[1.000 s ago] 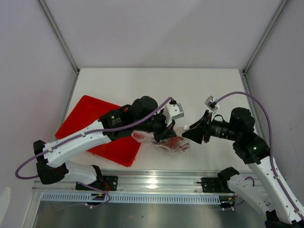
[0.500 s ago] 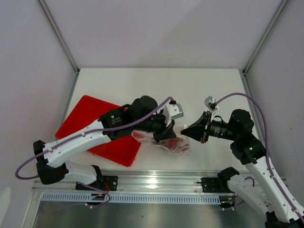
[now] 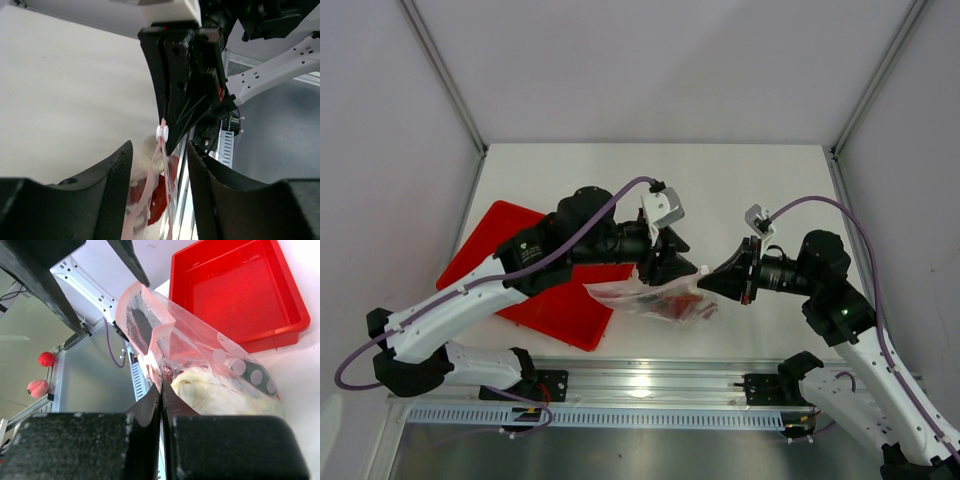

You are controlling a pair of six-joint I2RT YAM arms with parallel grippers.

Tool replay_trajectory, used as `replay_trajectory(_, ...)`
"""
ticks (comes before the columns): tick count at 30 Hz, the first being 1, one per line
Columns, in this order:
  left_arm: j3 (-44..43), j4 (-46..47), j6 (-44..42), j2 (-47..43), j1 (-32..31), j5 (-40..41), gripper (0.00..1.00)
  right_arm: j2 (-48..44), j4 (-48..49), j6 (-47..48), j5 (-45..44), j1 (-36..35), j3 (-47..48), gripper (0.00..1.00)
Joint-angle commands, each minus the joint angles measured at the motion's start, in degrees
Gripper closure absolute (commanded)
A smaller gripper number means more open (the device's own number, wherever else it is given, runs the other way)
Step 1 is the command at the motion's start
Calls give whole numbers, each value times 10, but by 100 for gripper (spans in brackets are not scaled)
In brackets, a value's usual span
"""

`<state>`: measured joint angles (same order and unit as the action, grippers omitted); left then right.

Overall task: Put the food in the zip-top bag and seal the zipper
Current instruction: Zip the zipper food storage bag at the center of the board.

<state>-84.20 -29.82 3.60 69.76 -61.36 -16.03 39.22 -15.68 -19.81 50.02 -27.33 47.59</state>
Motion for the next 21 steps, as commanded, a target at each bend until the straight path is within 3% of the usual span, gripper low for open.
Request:
replay_trajectory(1,-36,20,3,27,5,-42,51,3,17,7,9,-7,16,100)
replay_trajectory(6,-43,23,4,49,5,-74,51,3,11,7,7,-12,20,100)
replay_trajectory(9,-40,22,6,57,5,-77,64,2,13,7,6,-12,22,100)
replay_trajectory(17,-22,23,14,55,7,-81,65,3,13,6,8,-14,22,100)
replay_trajectory(21,-20,11,14,57,9,-85,75,3,10,7,6,-14,22,100)
